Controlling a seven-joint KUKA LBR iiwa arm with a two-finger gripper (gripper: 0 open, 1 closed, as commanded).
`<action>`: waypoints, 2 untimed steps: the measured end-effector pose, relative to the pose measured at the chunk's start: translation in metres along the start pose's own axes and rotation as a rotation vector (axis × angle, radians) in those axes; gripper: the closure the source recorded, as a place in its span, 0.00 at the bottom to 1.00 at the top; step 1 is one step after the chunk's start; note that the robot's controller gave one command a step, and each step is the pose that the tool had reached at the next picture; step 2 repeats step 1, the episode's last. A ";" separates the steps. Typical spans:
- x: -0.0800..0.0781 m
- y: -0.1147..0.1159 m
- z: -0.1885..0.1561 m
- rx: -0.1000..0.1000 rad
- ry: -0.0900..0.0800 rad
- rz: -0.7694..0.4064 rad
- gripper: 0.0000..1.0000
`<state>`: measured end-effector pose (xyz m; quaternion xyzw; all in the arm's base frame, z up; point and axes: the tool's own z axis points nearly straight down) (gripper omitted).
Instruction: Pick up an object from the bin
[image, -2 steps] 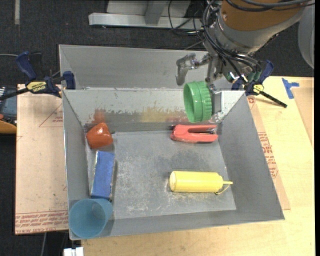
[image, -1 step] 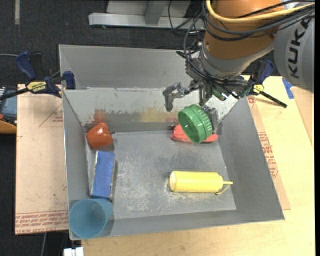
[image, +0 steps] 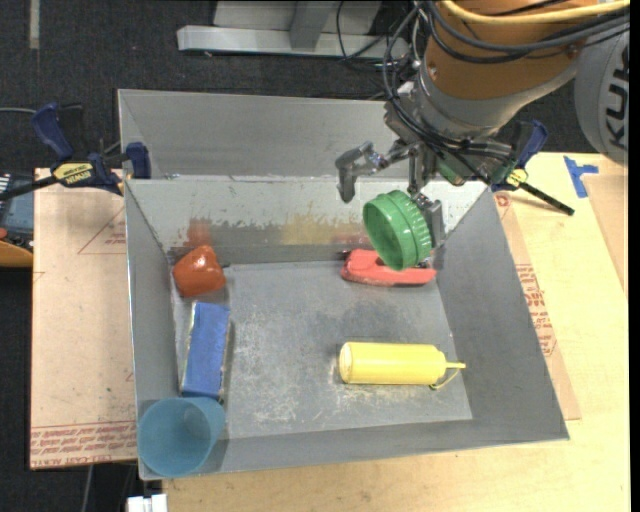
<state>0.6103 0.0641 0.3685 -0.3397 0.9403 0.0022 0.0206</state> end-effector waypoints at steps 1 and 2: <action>-0.006 -0.009 0.069 -0.021 0.026 -0.208 0.00; -0.006 -0.009 0.069 -0.021 0.026 -0.208 0.00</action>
Offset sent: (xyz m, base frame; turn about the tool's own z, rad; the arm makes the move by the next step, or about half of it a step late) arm -0.0036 -0.0209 -0.0108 -0.1654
